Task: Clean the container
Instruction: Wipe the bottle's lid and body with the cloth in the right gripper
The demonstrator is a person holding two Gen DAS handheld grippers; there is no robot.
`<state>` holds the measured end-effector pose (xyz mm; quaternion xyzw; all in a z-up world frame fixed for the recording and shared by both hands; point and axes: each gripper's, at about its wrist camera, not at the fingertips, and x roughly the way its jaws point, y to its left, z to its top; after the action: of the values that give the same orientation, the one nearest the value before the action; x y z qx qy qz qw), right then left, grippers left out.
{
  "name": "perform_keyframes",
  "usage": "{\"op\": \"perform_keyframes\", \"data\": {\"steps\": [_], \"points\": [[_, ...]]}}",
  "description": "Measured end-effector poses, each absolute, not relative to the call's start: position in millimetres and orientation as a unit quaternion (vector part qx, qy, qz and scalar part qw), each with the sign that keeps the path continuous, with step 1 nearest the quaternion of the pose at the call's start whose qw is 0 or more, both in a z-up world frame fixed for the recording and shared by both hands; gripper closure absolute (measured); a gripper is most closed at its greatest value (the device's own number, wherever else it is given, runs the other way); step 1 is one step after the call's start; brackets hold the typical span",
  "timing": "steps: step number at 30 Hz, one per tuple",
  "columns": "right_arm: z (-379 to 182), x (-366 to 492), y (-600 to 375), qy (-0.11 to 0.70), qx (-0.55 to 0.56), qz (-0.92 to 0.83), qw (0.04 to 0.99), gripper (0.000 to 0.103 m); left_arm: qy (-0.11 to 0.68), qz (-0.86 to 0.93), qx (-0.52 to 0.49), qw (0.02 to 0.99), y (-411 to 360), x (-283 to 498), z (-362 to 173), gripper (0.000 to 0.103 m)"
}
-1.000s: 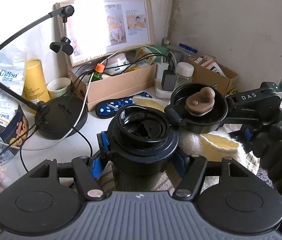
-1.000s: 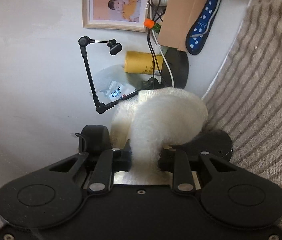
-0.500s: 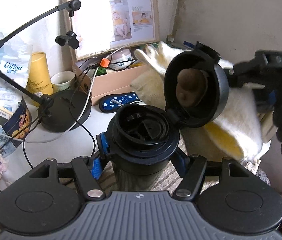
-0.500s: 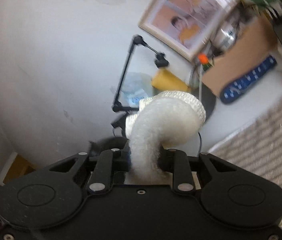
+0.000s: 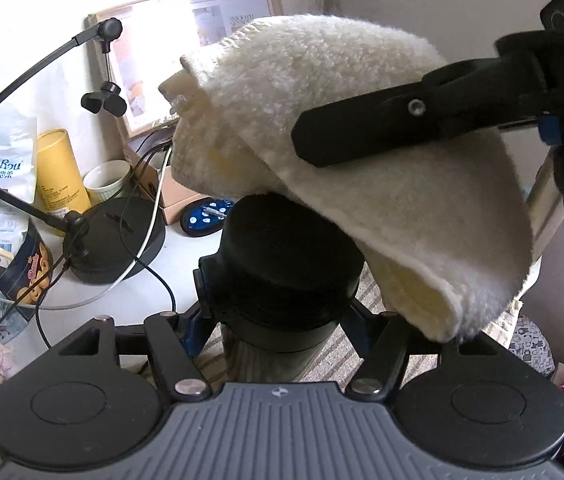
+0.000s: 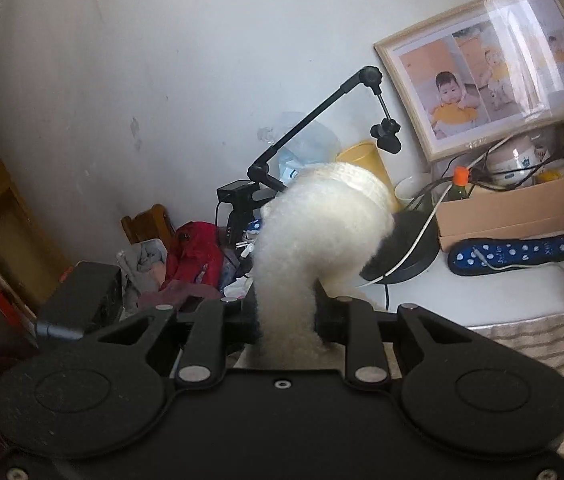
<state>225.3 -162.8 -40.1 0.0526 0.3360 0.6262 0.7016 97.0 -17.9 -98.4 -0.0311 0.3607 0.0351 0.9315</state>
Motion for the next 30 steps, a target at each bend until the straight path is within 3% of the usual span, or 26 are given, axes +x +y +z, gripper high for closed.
{"op": "perform_keyframes", "data": {"steps": [7,19,22,30], "points": [[-34.9,198.9,-139.7,0.299,-0.077,0.614,0.727,0.083,0.359,0.039,-0.025,0.932,-17.6,101.3,-99.0,0.039],[5.5,215.7,-141.7,0.282,-0.037,0.618,0.733,0.083,0.353,0.040,-0.049,0.934,-8.8,100.3,-101.0,0.039],[-23.0,211.8,-121.7,0.329,-0.081,0.620,0.708,0.084,0.355,0.040,-0.041,0.933,-11.1,100.8,-101.5,0.039],[-22.5,214.4,-121.2,0.318,-0.030,0.626,0.712,0.084,0.355,0.039,-0.048,0.933,-4.7,98.3,-101.5,0.039]]}}
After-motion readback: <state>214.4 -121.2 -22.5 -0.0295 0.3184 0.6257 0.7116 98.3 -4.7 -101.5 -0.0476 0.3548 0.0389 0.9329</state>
